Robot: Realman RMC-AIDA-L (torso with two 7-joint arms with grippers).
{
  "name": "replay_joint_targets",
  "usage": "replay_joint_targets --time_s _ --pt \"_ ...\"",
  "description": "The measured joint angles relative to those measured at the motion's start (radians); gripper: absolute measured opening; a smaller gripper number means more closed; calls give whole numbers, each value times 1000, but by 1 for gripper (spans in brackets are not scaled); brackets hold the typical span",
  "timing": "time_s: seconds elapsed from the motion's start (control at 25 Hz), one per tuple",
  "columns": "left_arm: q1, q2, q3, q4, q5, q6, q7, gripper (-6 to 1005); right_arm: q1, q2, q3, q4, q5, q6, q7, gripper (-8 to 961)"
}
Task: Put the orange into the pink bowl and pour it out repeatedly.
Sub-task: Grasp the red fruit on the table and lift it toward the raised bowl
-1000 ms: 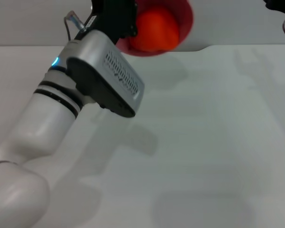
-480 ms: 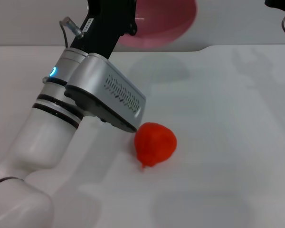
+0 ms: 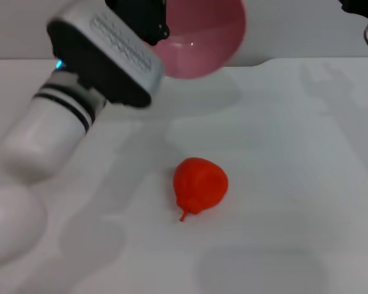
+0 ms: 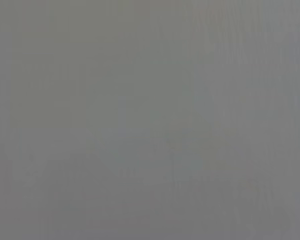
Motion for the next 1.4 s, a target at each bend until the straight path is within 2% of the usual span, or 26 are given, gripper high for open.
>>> replay_joint_targets --time_s 0.12,0.24,0.36,0.4,0.44,0.48,0.52,0.56,0.6,0.68,0.72,0.76,0.8,0.84,0.96,1.0,1.16,1.4 --pt "-29 2 -138 37 -54 258 -53 46 -1 1 1 -1 0 -6 0 576" --pt "-88 2 -318 45 -110 570 -111 46 -1 0 8 -1 0 -37 0 576" --pt "-179 3 -544 3 -152 890 -142 45 -1 -1 18 3 0 -67 -1 576" --pt "-179 3 -544 3 -152 890 -142 45 -1 -1 23 5 -1 -82 -2 576" --pt "-211 4 -611 -15 -152 988 -154 45 -1 -1 28 7 -3 -103 -4 576" --pt "-301 12 -776 -71 -126 1198 -195 45 -1 -2 37 10 -5 -131 -4 576" --pt "-351 18 -866 -105 -96 1307 -220 45 -1 -3 48 14 -6 -164 -4 576" --pt "-351 18 -866 -105 -96 1307 -220 45 0 -4 57 18 -8 -196 -5 576" --pt "-375 22 -905 -119 -75 1360 -234 45 3 -6 71 26 -10 -240 -6 576" --pt "-375 22 -905 -119 -75 1360 -234 45 13 -8 108 44 -17 -345 -19 576" --pt "-424 29 -981 -142 -23 1457 -261 45 18 -8 125 50 -23 -389 -27 576" --pt "-424 29 -981 -142 -23 1457 -261 45 25 -8 146 60 -34 -452 -38 576" --pt "-505 56 -1071 -156 130 1626 -373 45 38 -9 170 70 -55 -521 -45 576" --pt "-524 66 -1083 -152 167 1669 -407 45 50 -9 188 81 -74 -572 -48 576" --pt "-534 70 -1094 -149 182 1695 -422 45 128 -9 232 130 -189 -759 -49 576" --pt "-562 78 -1143 -145 211 1780 -434 45 154 -8 232 146 -222 -803 -49 576" --pt "-579 80 -1166 -145 250 1830 -436 45 285 -5 192 228 -321 -932 -72 576" --pt "-574 74 -1162 -157 272 1847 -445 45 391 -2 39 241 -330 -975 -100 576"
